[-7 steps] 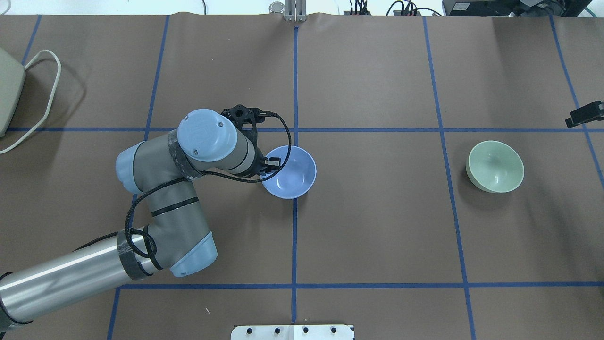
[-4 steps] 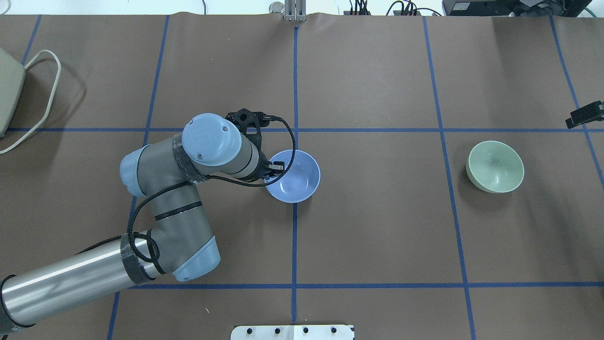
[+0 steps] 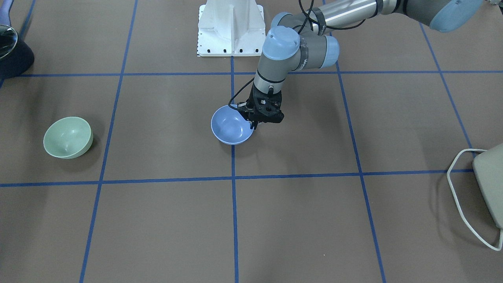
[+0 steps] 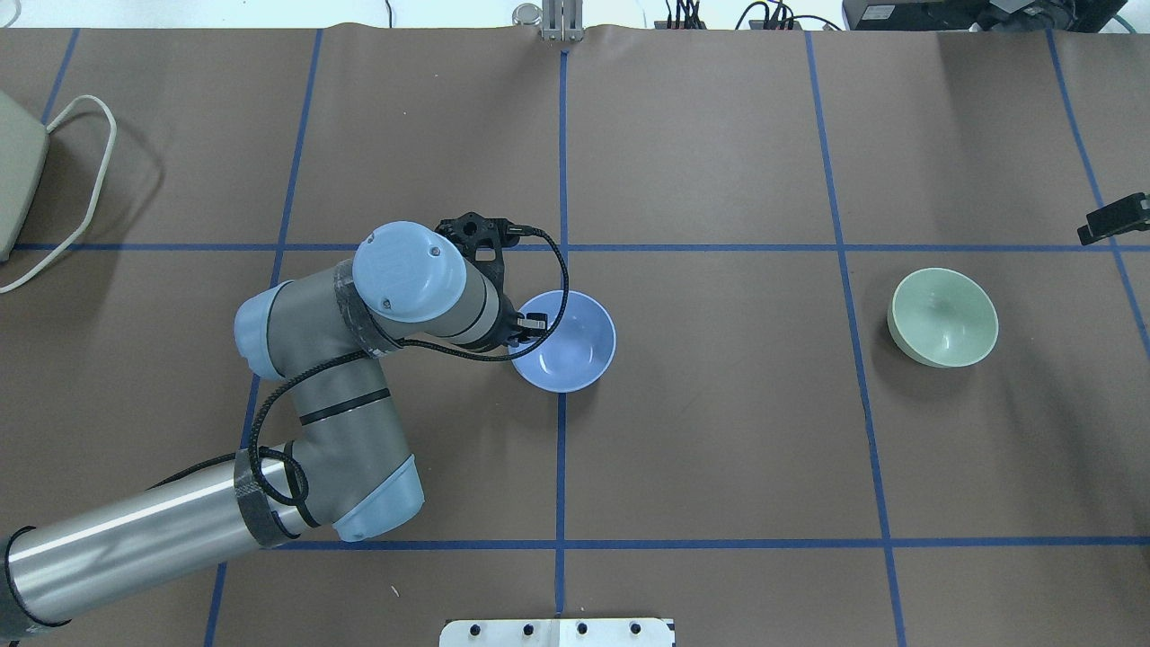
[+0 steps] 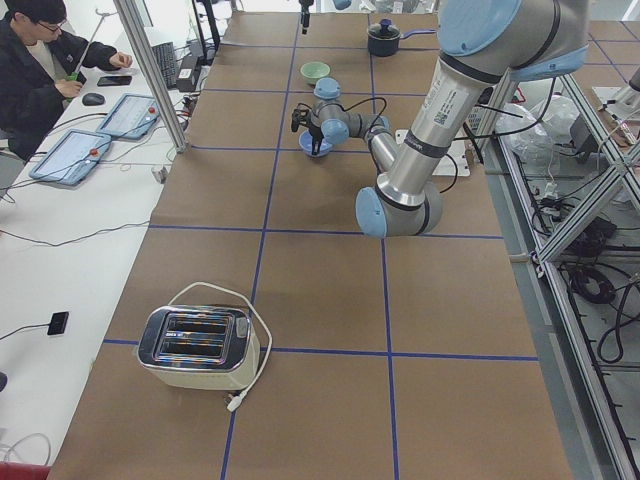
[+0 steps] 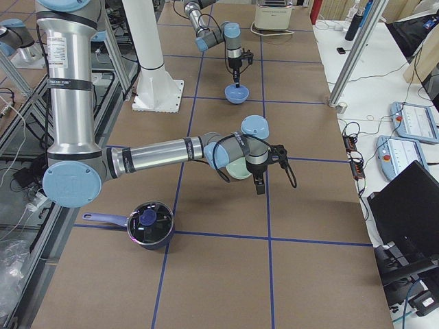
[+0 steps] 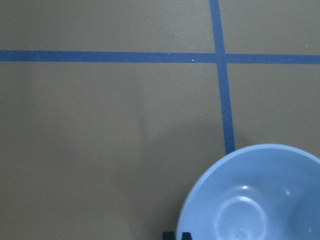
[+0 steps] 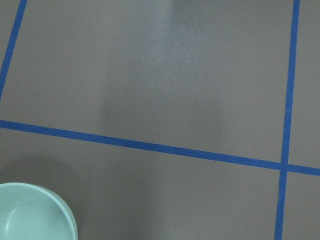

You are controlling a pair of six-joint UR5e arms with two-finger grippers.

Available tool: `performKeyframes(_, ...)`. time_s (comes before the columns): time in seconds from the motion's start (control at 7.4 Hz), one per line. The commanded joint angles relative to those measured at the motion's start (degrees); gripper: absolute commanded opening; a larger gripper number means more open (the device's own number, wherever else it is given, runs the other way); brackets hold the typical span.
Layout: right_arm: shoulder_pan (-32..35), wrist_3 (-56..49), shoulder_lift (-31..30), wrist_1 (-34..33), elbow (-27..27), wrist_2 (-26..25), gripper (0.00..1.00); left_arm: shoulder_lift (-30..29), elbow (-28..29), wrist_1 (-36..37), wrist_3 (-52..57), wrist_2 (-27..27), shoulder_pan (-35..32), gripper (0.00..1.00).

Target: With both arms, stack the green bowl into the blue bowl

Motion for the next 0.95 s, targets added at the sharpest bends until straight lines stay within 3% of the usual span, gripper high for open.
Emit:
performKeyframes(0.0,0.0,-0.1,0.4,0.0,0.0,0.0,1.0,0.1,-0.2,-0.2,0.3,0.9,0.0,0.74)
performKeyframes(0.14,0.0,0.1,0.7,0.0,0.0,0.1,1.0,0.2,-1.3,-0.2,0.2,0.7,-0.2,0.98)
performKeyframes(0.27,0.0,0.0,0.8,0.0,0.2,0.1,1.0,1.8,-4.2,0.5,0.7,0.1,-1.7,0.98)
performKeyframes(0.41,0.0,0.2,1.9,0.0,0.9,0.2,1.0,5.3,-7.1,2.0,1.5,-6.0,-5.9,0.98)
performKeyframes(0.54,0.0,0.2,1.9,0.0,2.3,0.2,1.0,8.5,-10.4,2.9,8.5,-11.8,-11.8,0.98)
performKeyframes(0.81,0.0,0.2,1.6,0.0,4.9,0.5,1.0,19.0,-15.8,5.5,25.6,-16.5,-21.6,0.98)
